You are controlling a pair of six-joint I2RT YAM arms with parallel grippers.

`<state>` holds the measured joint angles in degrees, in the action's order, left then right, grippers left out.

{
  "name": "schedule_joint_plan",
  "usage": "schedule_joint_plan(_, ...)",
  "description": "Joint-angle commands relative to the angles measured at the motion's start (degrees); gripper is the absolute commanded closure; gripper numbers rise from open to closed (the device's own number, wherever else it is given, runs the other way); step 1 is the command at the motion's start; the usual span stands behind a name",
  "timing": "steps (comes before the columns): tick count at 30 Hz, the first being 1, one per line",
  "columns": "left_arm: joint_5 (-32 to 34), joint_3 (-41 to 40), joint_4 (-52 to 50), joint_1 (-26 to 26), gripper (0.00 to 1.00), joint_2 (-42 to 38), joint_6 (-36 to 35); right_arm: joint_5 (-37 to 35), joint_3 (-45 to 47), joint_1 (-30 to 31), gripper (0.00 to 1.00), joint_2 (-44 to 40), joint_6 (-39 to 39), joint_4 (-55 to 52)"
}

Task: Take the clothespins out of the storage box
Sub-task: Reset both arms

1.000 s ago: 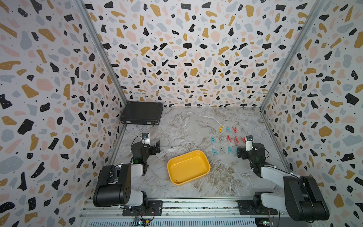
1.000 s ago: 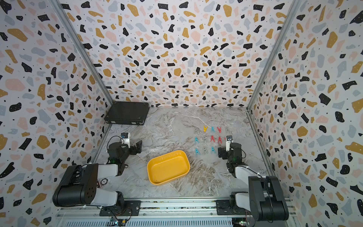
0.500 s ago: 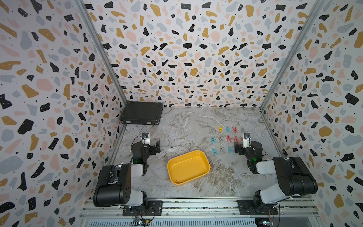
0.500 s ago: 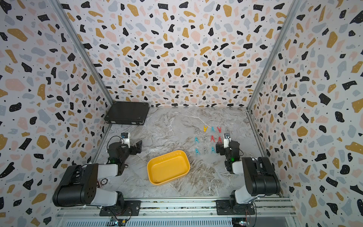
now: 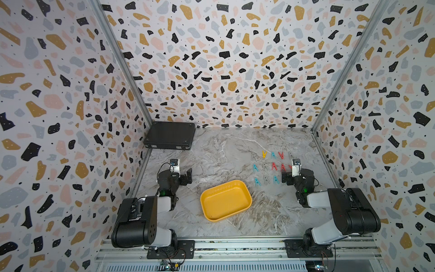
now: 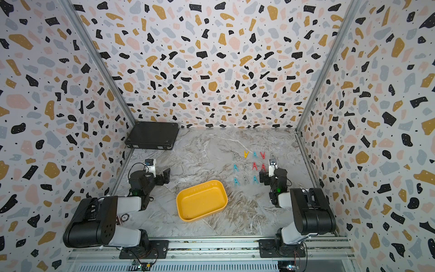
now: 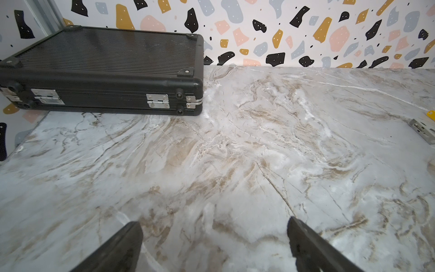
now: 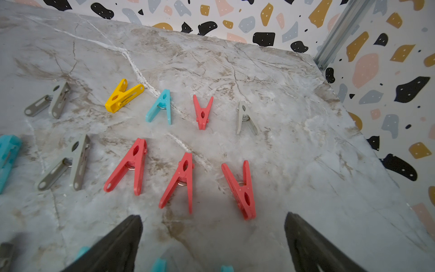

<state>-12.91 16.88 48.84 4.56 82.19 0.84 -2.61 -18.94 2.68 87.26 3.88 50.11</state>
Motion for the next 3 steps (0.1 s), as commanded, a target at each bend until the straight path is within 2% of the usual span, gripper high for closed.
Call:
schedule_joint_plan(1, 0.0, 1.0, 1.4, -0.5, 0.00, -0.2, -0.3, -0.6, -1.4, -0.1, 0.01, -0.8, -0.9, -0.7)
schedule_joint_plan(3, 0.0, 0.7, 2.0, -0.5, 0.00, -0.2, -0.1, -0.5, -1.2, -0.1, 0.01, -0.5, -0.7, 0.3)
